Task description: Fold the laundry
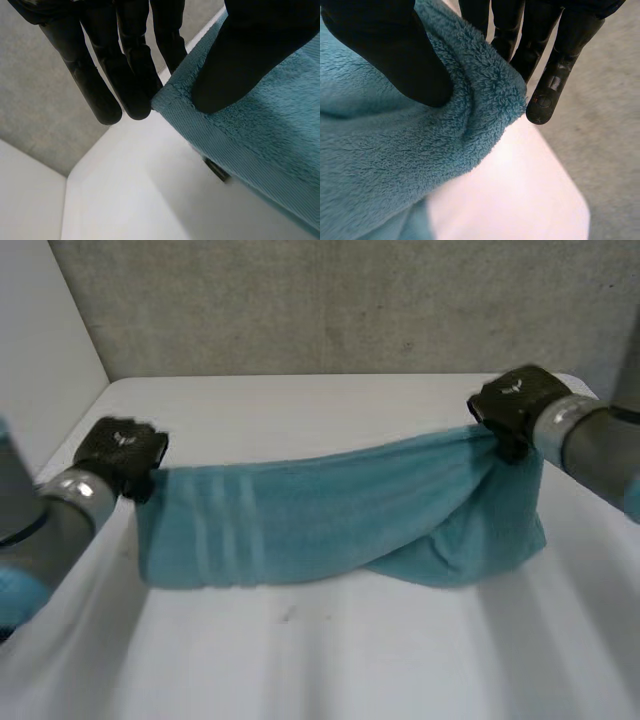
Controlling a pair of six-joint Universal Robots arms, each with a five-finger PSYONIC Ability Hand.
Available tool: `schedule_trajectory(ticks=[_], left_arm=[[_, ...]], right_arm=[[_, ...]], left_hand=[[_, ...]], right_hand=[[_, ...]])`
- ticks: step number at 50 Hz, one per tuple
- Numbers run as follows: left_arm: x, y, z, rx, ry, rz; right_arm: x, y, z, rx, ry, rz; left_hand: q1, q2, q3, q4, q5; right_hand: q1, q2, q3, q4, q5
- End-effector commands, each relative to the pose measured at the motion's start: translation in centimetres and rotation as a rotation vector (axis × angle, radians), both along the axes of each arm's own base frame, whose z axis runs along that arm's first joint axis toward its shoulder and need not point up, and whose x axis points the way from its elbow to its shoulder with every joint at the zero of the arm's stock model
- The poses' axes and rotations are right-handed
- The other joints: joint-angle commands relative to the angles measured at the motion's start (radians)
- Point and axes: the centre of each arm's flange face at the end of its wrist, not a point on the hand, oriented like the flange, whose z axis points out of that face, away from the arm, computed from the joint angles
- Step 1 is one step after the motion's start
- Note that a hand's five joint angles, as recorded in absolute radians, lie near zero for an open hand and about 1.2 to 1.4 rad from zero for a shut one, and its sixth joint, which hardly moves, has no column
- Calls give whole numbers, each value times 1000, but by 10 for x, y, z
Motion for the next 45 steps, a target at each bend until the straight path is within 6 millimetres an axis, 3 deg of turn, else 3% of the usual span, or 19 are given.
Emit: schedule_trajectory(ticks=[1,3,4,6,8,11,15,16,17,18,19,20,21,22,23,27,30,37,45], left_arm=[[-27,-65,80,-335,85,49],[-29,-73,111,-457,122,55],[-31,-78,141,-583,164,64],[-30,-79,156,-650,189,75],[-24,-71,208,-880,272,118],[-21,-61,224,-961,315,130],[-23,-55,188,-840,283,120],[-23,-52,170,-783,272,116],[-23,-50,159,-747,264,114],[-23,-50,159,-746,264,114],[-22,-49,147,-709,255,113],[-17,-45,107,-593,226,116],[-15,-43,94,-556,218,115],[-14,-40,83,-524,212,112],[-12,-34,60,-457,197,106],[-2,-25,23,-348,166,116],[9,-21,0,-284,144,132],[21,-18,-13,-239,129,150],[24,-6,-17,-211,122,153]], right_arm=[[30,-41,57,-396,-184,-93],[33,-43,69,-459,-215,-99],[35,-45,87,-552,-265,-107],[37,-36,123,-709,-344,-93],[35,-24,144,-783,-381,-87],[28,-5,155,-786,-367,-55],[31,0,115,-631,-289,15],[32,3,96,-554,-256,30],[32,3,96,-553,-255,30],[32,5,85,-513,-237,33],[32,10,64,-431,-203,42],[31,13,52,-388,-186,41],[29,19,31,-307,-157,45],[29,19,30,-307,-156,45],[25,28,-4,-192,-115,43],[21,39,-41,-76,-70,40],[19,66,-90,86,-1,61],[17,84,-92,153,-17,63],[8,103,-60,234,-28,76]], left_hand=[[272,199,206,204,256],[272,199,206,204,256],[272,199,206,204,256],[272,199,206,204,256],[272,199,206,204,256],[272,199,206,204,256],[272,199,206,204,256],[272,199,206,204,256],[272,199,206,204,256],[272,199,206,204,256],[272,199,206,204,256],[272,199,206,204,256],[272,199,206,204,256],[272,199,206,204,256],[272,199,206,204,256],[272,199,206,204,256],[272,199,206,204,256],[272,199,206,204,256],[272,199,206,204,256]], right_hand=[[447,222,200,204,247],[447,222,200,204,247],[447,222,200,204,247],[447,222,200,204,247],[447,222,200,204,247],[447,222,200,204,247],[447,222,200,204,247],[447,222,200,204,247],[447,222,200,204,247],[447,222,200,204,247],[447,222,200,204,247],[447,222,200,204,247],[447,222,200,204,247],[447,222,200,204,247],[447,222,200,204,247],[447,222,200,204,247],[447,222,200,204,247],[375,150,128,132,175],[-391,-616,-638,-634,-591]])
